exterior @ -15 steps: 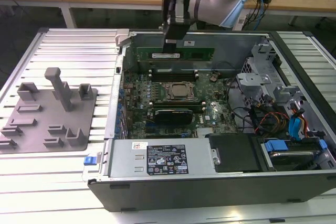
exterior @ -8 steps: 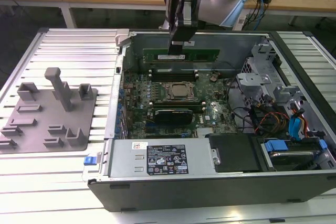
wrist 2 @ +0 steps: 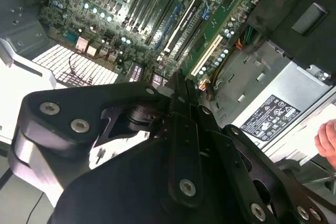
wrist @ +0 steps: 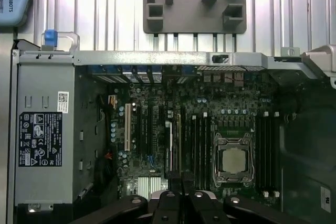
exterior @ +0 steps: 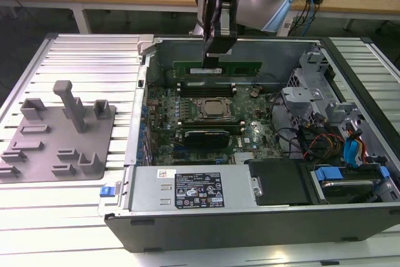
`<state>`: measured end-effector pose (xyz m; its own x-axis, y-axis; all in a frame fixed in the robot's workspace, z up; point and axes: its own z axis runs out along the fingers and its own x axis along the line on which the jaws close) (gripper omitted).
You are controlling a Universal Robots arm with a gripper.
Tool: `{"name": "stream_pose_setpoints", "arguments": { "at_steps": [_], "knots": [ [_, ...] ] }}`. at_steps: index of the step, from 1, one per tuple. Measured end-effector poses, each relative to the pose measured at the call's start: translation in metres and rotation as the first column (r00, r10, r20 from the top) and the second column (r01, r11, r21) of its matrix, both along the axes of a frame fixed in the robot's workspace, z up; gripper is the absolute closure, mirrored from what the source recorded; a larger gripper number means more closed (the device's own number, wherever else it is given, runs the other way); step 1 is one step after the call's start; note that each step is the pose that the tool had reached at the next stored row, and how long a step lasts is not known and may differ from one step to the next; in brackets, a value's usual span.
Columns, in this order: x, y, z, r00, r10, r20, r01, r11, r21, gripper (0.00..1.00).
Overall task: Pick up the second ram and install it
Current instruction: 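Pick up the second ram and move it above second insertion slot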
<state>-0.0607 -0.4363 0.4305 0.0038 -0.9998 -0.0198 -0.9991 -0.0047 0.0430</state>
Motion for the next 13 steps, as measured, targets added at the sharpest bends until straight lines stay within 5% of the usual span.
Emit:
{"name": "stream_pose_setpoints", "arguments": {
  "at_steps": [5,10,13],
  "knots": [
    [0.001,0.0029,-0.0057,1.0,0.0,-0.0002,0.0,1.0,-0.0001,0.91],
    [0.002,0.0052,-0.0191,1.0,-0.001,-0.0023,0.001,1.0,0.0,0.91],
    [0.003,0.0119,-0.0319,1.0,-0.002,-0.0029,0.002,1.0,-0.0001,0.91]
  ]
}}
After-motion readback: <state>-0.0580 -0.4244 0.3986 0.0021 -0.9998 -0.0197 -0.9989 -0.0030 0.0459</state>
